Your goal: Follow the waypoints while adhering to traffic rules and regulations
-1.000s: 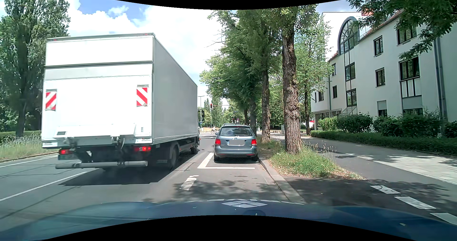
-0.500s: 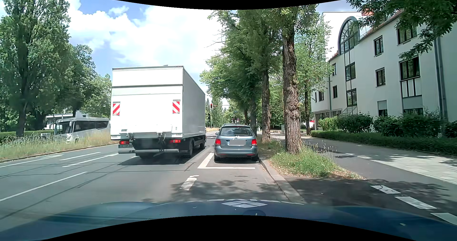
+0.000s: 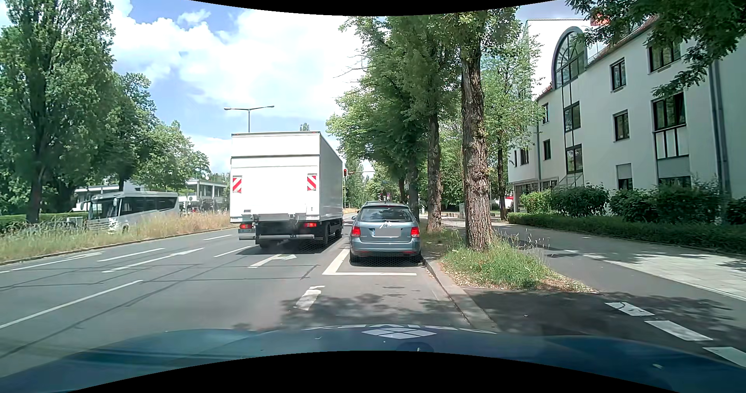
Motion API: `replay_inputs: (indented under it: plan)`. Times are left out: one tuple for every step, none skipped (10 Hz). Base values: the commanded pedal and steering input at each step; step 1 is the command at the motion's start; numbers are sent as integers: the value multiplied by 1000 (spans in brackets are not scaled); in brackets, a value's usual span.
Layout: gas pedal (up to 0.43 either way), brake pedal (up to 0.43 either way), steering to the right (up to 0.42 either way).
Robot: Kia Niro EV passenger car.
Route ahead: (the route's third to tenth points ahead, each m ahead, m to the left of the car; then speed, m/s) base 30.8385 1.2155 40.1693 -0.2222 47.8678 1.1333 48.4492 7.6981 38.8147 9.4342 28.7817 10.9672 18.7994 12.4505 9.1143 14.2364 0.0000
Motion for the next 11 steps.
replay_inputs:
  plan:
    - [0,390,-608]
    - [0,390,-608]
    - [0,390,-608]
    - [0,390,-608]
    - [0,390,-608]
    - [0,390,-608]
    - [0,390,-608]
    - [0,390,-608]
    - [0,378,-608]
    - [0,323,-608]
    - [0,201,-608]
